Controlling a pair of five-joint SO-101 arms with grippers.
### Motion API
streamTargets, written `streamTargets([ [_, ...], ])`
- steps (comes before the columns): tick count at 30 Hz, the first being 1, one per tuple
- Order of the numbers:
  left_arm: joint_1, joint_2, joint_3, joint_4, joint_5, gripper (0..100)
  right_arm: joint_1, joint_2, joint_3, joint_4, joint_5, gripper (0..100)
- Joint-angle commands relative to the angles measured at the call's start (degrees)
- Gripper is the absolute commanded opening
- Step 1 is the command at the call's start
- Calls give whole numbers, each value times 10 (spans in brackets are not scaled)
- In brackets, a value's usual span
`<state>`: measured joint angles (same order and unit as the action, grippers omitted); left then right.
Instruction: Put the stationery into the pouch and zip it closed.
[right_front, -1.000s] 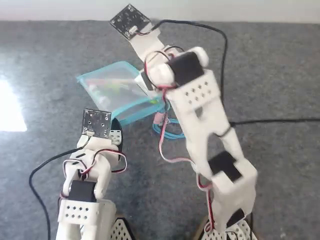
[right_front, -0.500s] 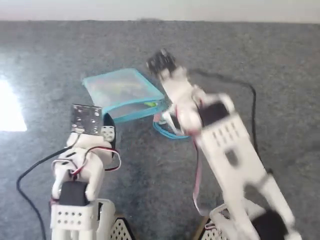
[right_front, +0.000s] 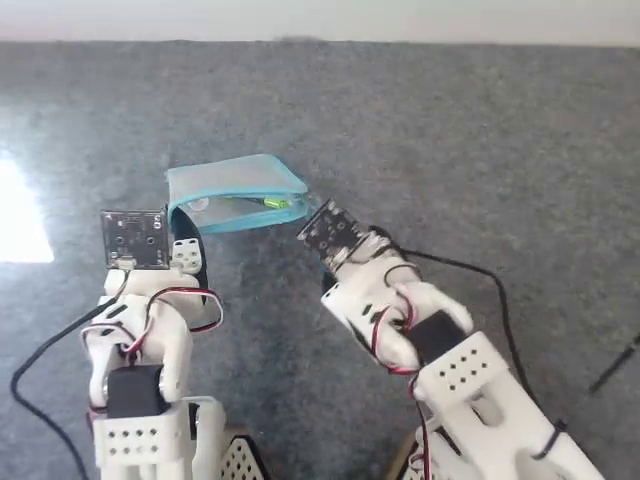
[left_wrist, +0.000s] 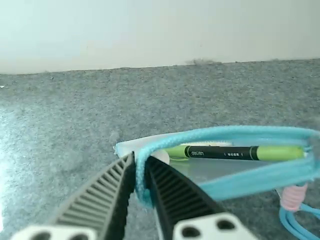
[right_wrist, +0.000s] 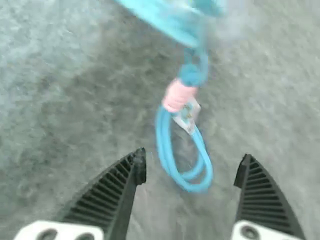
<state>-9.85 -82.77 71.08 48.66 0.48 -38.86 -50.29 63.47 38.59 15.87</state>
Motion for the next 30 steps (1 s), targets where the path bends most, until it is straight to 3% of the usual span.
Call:
streamTargets([
  [1, -4, 3, -7, -20, 9, 10, -20, 0, 24, -85, 3, 292],
  [7, -2, 3, -13, -19, 11, 10, -18, 55, 29, -176, -69, 292],
  [16, -4, 3, -12, -19, 11, 10, -17, 229, -50, -246, -114, 292],
  [30, -2, 3, -9, -19, 11, 10, 24, 338, -125, -279, -122, 280],
])
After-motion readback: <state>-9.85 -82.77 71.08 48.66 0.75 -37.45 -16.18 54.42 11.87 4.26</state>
